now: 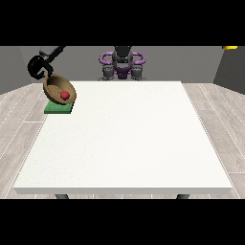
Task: Pick the cup and pour the ball into the bowl, then pick the bowl and place it on the pad
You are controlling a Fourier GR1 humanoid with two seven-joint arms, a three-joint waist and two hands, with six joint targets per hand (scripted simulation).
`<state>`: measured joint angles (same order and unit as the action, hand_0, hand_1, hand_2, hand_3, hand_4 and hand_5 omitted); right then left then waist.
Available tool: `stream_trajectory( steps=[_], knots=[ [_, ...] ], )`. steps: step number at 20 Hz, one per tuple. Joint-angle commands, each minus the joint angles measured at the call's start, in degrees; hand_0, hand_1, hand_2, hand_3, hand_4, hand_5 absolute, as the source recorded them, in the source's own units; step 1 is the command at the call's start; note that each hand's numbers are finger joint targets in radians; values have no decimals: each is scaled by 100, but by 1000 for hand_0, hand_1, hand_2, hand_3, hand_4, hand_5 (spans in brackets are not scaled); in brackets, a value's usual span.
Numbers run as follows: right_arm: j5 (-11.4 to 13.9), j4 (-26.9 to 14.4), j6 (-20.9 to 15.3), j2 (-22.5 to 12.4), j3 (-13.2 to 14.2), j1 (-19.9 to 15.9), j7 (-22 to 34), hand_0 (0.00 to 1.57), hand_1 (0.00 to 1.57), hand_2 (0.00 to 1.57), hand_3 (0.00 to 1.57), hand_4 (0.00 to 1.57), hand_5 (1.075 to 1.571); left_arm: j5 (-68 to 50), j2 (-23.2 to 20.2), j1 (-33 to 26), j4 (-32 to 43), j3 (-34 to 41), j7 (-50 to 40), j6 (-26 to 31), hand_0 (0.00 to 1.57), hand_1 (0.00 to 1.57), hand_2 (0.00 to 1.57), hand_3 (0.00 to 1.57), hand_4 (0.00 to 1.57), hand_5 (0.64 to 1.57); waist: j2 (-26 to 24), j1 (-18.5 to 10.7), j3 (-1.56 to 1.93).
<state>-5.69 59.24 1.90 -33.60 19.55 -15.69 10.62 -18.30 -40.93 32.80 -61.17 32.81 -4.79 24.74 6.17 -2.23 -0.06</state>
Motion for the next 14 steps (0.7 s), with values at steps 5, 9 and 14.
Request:
stream_trajectory(
  steps=[5, 9, 14],
  knots=[
    [-48, -914, 149, -476, 396, -697, -277, 1571, 1571, 1571, 461, 1109, 1567, -129, 43, -97, -27, -76, 352, 77, 0, 0, 0, 0, 1210, 1550, 422, -178, 9],
    [-112, -1283, 328, -609, 509, -830, -466, 1571, 1571, 1571, 461, 1109, 1567, -201, -222, -199, 132, -14, 483, 312, 0, 0, 0, 0, 1212, 1555, 476, -136, 8],
    [-168, -1395, -255, 30, 444, -1318, -453, 1571, 1571, 1571, 444, 1060, 1569, -262, -330, 51, 207, 28, 679, 309, 0, 0, 0, 0, 1208, 1553, 834, -316, 7]
  ],
)
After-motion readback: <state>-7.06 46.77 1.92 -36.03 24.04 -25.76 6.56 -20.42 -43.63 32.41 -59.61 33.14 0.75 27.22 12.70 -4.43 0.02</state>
